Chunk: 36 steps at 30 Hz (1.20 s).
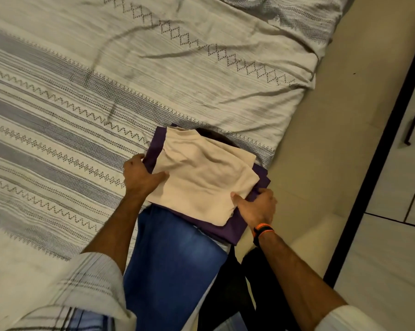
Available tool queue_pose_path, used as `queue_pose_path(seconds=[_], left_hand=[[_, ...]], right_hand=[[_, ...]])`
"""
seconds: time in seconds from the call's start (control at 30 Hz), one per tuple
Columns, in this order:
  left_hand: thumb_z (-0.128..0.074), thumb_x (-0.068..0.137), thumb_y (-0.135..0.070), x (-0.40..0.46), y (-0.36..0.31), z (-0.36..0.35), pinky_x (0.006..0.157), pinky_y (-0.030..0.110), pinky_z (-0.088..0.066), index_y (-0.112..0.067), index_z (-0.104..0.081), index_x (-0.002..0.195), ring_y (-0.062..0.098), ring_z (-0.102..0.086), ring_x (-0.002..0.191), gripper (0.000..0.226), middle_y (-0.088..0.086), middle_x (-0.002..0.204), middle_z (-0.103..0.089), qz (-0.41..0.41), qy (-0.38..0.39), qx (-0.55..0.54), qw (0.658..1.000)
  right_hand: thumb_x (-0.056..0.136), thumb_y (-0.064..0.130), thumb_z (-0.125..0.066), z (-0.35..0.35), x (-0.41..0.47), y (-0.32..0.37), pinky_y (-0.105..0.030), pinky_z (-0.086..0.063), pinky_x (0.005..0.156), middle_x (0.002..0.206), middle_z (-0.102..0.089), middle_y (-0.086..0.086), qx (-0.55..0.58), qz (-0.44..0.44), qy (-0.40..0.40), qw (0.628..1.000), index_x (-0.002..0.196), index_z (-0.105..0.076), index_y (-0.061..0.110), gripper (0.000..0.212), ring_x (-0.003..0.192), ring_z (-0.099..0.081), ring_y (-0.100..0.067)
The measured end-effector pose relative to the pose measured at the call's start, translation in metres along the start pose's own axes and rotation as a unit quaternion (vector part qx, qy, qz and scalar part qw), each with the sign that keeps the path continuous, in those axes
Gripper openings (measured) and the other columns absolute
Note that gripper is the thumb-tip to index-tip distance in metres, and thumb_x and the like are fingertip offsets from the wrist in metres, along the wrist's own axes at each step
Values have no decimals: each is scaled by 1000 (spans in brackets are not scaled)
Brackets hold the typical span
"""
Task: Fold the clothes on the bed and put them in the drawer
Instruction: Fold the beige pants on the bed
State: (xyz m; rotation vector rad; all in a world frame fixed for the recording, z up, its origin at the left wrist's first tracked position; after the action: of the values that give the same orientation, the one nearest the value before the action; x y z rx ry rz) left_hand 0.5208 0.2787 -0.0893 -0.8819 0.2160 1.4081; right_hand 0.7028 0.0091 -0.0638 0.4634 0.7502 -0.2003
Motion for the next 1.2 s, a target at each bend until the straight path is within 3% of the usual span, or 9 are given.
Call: queue_pose_path(seconds=[0.07, 0.13, 0.27, 0.37, 0.53, 0.8, 0.9, 1.07, 1.2], left_hand=[[-89, 37, -62, 11, 12, -5, 93, 47, -54, -7, -51, 134, 26, -61, 113, 117, 10, 125, -62, 19, 32, -22, 999], [-92, 27, -67, 20, 21, -11, 90, 43, -57, -12, -57, 128, 19, -66, 106, 120, 2, 119, -68, 47, 81, -73, 993], [-96, 31, -57, 20, 21, -15, 81, 36, -60, -14, -68, 114, 16, -71, 94, 98, -2, 103, -74, 53, 137, -107, 983], [-95, 48, -46, 19, 14, -18, 66, 26, -58, -15, -68, 114, 19, -70, 91, 77, 1, 103, -73, 53, 187, -92, 977], [-93, 58, -39, 14, 2, -36, 85, 35, -57, -16, -70, 113, 19, -71, 95, 63, -2, 102, -75, 62, 254, -130, 956], [-89, 65, -17, -16, -7, -41, 83, 37, -59, -9, -69, 113, 22, -73, 88, 52, 4, 101, -75, 92, 208, -249, 941], [-91, 63, -19, -37, -15, -30, 87, 39, -57, -10, -67, 113, 22, -72, 91, 56, 4, 104, -74, 99, 190, -281, 936], [-97, 40, -38, -73, -38, -12, 90, 43, -57, -8, -61, 121, 24, -71, 96, 93, 6, 112, -71, 110, 161, -348, 917], [-96, 44, -34, -103, -78, 6, 88, 43, -58, -7, -65, 118, 24, -72, 93, 84, 6, 107, -74, 99, 147, -398, 900]], right_hand=[[60, 50, -89, 0, -1, -7, -47, -44, 100, 140, -39, -16, -24, -35, -22, 999, 136, -36, 4, 104, 125, -46, -35], [55, 51, -92, -11, 4, -17, -44, -44, 104, 140, -41, -12, 64, -83, 33, 994, 138, -31, 2, 114, 126, -47, -32], [27, 60, -96, -32, 8, -29, -43, -51, 100, 127, -60, 1, 222, -128, 111, 960, 131, -47, 9, 126, 113, -61, -22], [25, 50, -101, -46, 12, -31, -43, -55, 94, 113, -73, 3, 286, -112, 144, 941, 123, -61, 16, 111, 101, -70, -19], [49, 29, -98, -53, 13, -20, -39, -57, 91, 104, -76, 2, 319, -87, 182, 926, 114, -69, 15, 73, 97, -72, -17], [66, 13, -89, -31, 8, -1, -42, -56, 93, 105, -76, -2, 314, -63, 196, 927, 113, -69, 9, 51, 97, -72, -20], [66, 13, -90, -6, -1, 21, -41, -57, 90, 107, -75, -2, 292, -19, 202, 935, 115, -68, 9, 54, 97, -72, -19], [61, 18, -92, 46, -8, 62, -40, -58, 88, 108, -74, 1, 243, 56, 212, 945, 119, -66, 13, 64, 97, -71, -18], [56, 20, -92, 91, -15, 100, -45, -57, 90, 105, -75, -1, 214, 104, 223, 945, 114, -68, 12, 64, 97, -72, -22]])
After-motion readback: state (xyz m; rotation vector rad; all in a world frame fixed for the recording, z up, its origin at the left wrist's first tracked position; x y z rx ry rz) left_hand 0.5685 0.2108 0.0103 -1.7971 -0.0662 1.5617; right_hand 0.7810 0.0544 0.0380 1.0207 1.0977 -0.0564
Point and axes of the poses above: each hand's wrist, its own x-axis towards the middle knuckle, its own z-axis out of the back of the hand, y = z × x, the point moved 4 cm from there along x, towards the middle knuckle
